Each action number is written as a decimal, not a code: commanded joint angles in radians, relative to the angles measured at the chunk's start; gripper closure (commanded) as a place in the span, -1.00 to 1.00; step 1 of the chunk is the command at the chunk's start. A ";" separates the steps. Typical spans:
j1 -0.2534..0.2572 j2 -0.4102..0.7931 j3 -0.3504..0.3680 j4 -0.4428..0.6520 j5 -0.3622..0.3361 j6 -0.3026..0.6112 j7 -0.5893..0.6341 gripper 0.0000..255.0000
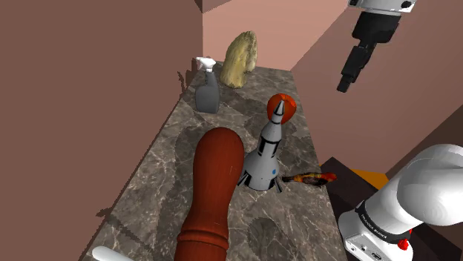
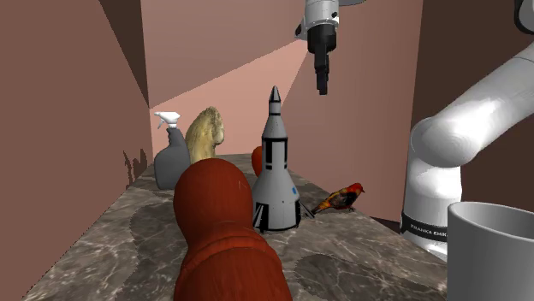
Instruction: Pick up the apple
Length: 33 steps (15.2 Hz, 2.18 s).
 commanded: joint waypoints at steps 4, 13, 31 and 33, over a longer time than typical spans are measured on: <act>-0.065 0.135 0.036 0.060 0.060 0.035 0.185 -1.00; -0.226 0.490 0.066 0.226 0.193 0.142 0.700 -1.00; -0.331 0.723 0.014 0.203 0.301 0.358 1.064 -1.00; -0.331 0.724 0.014 0.205 0.301 0.358 1.064 1.00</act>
